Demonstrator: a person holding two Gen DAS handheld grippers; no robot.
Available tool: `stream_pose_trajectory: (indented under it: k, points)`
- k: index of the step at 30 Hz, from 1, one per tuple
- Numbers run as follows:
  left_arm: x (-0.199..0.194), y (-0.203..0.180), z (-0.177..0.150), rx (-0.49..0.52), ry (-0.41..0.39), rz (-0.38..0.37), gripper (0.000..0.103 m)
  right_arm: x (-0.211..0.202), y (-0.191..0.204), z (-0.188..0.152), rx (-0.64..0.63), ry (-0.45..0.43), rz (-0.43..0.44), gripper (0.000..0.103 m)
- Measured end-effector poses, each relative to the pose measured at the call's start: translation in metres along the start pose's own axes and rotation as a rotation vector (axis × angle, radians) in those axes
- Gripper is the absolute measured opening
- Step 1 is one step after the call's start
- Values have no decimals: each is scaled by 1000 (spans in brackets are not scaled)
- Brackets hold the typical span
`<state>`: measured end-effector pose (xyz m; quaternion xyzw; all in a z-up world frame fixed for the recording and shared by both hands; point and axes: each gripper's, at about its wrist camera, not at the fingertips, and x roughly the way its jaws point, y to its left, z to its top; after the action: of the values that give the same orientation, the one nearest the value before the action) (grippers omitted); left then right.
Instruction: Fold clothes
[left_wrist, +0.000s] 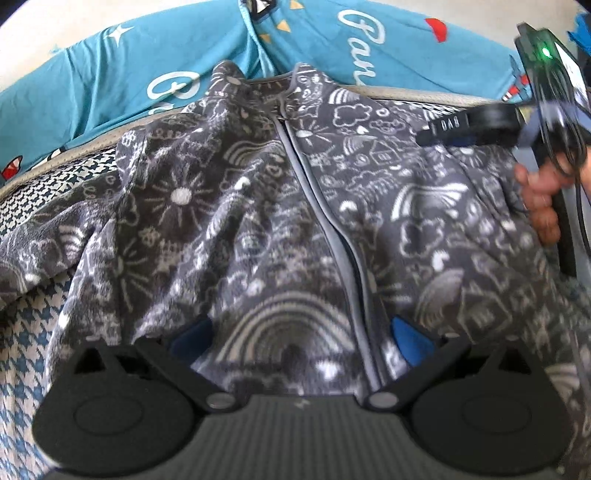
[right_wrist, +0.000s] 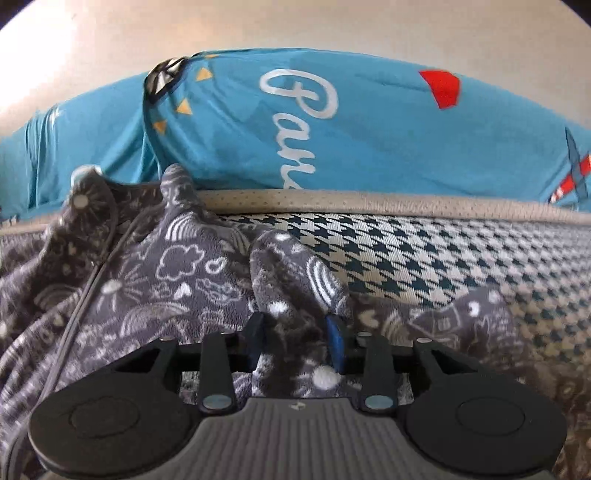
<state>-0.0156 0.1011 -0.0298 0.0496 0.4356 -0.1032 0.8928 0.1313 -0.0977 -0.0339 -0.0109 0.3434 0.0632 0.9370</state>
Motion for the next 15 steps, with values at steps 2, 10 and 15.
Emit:
stream_pose_trajectory:
  k: [2, 10, 15]
  points:
    - [-4, 0, -6, 10, -18, -8, 103, -5, -4, 2, 36, 6, 25, 33]
    - [-15, 1, -4, -33, -63, -25, 103, -59, -11, -11, 127, 12, 120, 36]
    - [-24, -13, -14, -13, -130, -13, 103, -91, -13, -39, 117, 35, 156, 38]
